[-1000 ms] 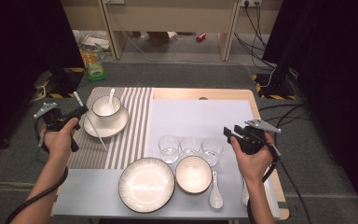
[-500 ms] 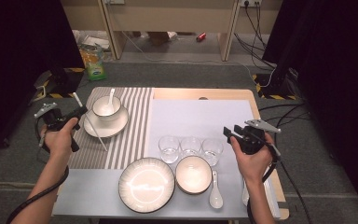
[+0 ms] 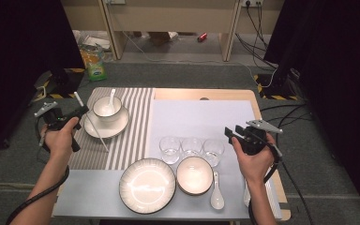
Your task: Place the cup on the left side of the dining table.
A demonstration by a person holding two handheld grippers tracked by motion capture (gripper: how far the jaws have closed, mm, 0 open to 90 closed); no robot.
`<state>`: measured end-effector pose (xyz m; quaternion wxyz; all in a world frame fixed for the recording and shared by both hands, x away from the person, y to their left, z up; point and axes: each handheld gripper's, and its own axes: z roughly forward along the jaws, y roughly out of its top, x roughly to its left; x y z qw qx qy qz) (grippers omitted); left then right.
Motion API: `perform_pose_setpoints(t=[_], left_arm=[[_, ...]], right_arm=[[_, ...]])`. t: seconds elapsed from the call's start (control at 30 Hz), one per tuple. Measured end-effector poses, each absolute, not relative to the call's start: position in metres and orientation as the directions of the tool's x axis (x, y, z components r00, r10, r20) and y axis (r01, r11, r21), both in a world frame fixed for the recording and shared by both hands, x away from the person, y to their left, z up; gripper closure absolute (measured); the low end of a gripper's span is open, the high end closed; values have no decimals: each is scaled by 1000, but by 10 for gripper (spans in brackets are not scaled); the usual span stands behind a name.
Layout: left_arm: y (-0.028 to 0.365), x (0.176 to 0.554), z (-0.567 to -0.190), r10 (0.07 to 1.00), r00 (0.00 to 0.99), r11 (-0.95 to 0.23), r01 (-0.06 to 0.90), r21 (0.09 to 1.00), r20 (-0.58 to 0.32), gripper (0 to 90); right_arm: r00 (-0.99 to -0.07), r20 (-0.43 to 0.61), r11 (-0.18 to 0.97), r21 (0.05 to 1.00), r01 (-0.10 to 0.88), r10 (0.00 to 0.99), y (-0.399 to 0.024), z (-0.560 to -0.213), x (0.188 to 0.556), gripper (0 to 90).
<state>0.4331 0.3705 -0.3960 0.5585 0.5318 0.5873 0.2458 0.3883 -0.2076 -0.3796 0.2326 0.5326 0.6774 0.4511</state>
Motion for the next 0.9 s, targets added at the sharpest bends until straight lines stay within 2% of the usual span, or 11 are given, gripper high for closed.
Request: perform_pose_setpoints(t=[0.9], left_arm=[[376, 467, -415, 887, 85, 387, 402, 830, -454, 834]], right_arm=[[-328, 166, 26, 860, 510, 930, -206, -380, 389, 527]])
